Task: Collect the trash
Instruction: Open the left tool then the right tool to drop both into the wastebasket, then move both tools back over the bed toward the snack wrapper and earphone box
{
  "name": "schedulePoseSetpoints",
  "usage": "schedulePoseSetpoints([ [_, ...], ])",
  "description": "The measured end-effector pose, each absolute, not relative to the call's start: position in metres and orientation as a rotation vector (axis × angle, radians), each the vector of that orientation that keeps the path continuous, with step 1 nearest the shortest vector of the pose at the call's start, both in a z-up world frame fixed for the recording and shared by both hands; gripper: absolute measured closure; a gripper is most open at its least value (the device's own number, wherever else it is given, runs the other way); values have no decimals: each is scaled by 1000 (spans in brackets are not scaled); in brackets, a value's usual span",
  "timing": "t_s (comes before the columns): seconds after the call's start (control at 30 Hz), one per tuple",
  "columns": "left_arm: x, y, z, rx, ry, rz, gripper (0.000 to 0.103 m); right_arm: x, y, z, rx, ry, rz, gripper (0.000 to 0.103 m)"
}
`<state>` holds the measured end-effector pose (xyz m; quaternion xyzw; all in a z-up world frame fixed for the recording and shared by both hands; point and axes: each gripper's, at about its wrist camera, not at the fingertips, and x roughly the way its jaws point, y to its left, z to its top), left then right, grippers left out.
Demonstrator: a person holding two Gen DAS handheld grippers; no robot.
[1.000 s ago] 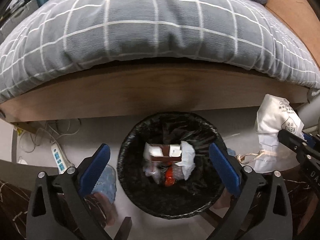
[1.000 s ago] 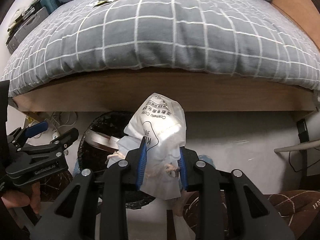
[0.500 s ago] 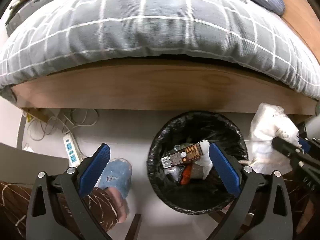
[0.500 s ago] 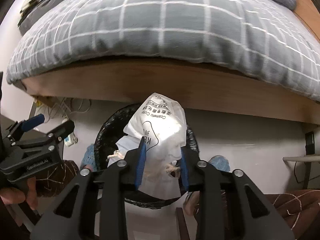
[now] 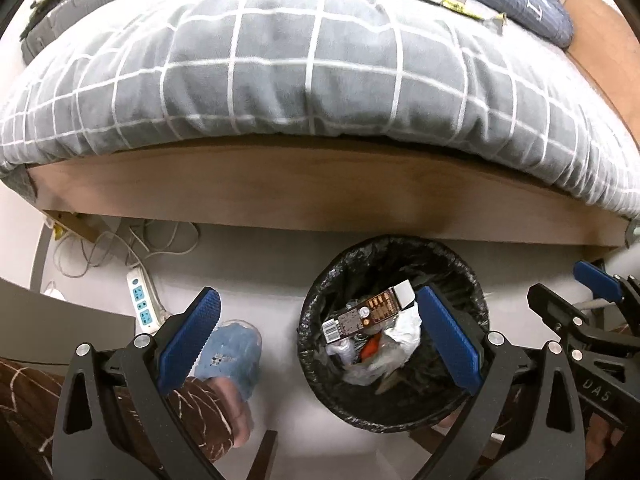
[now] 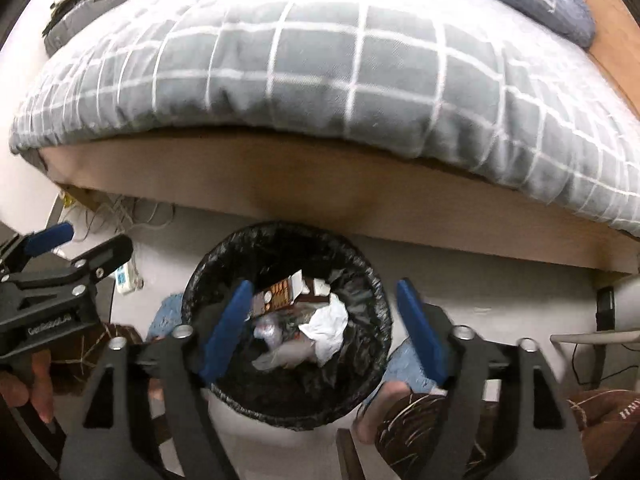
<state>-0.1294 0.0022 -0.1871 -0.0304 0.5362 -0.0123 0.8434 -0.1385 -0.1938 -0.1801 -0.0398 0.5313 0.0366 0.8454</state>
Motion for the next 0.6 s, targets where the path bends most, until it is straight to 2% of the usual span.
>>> schedulePoseSetpoints([
  [0.27, -126, -4, -147, -74, 1048, -50, 6, -140, -205, -147, -98, 1013, 18, 9],
  [0.6, -109, -28, -93, -68, 933, -98, 6, -124, -229, -78, -26, 810, -54, 8],
])
